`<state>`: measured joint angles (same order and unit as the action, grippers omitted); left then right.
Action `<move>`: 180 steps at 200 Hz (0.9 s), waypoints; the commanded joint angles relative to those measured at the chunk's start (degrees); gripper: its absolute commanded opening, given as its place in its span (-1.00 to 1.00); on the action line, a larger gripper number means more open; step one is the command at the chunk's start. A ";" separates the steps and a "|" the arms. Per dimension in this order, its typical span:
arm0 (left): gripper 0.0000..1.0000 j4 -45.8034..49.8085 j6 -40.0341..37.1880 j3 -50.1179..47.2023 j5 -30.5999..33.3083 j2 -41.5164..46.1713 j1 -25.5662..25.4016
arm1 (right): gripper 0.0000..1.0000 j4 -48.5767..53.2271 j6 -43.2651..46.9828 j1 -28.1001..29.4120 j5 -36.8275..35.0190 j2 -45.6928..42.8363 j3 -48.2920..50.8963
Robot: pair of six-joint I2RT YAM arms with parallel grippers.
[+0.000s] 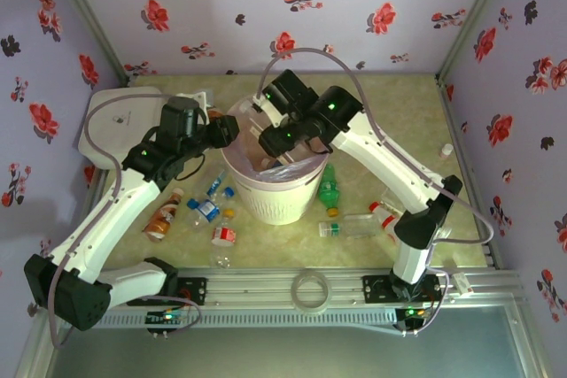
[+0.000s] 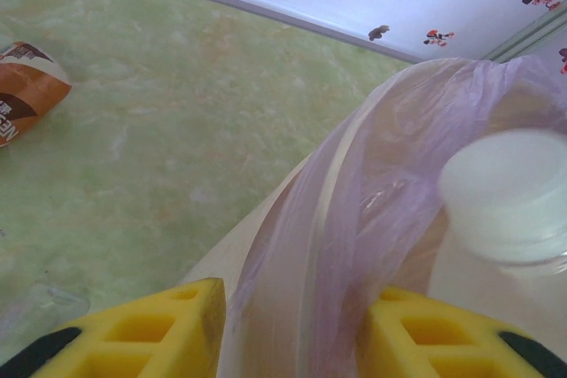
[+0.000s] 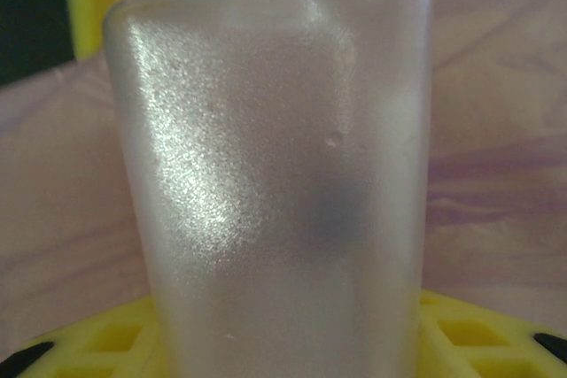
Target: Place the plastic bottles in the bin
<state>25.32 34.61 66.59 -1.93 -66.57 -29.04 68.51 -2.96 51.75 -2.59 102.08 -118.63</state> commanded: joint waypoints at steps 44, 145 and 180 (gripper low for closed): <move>-0.15 2.45 -0.77 -0.93 0.83 -0.57 -0.49 | 0.04 -0.71 0.19 -0.53 0.43 1.69 4.25; -0.15 2.28 -0.76 -1.20 0.82 0.18 -0.47 | 0.05 -4.78 -0.63 -3.05 3.73 7.68 11.17; -0.15 2.11 -0.81 -1.46 0.82 0.22 -0.45 | 0.07 -5.04 -0.12 -4.12 5.49 9.99 12.99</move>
<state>25.36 34.59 66.57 -1.91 -66.52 -29.04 64.51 -3.01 48.53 0.91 110.50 -106.76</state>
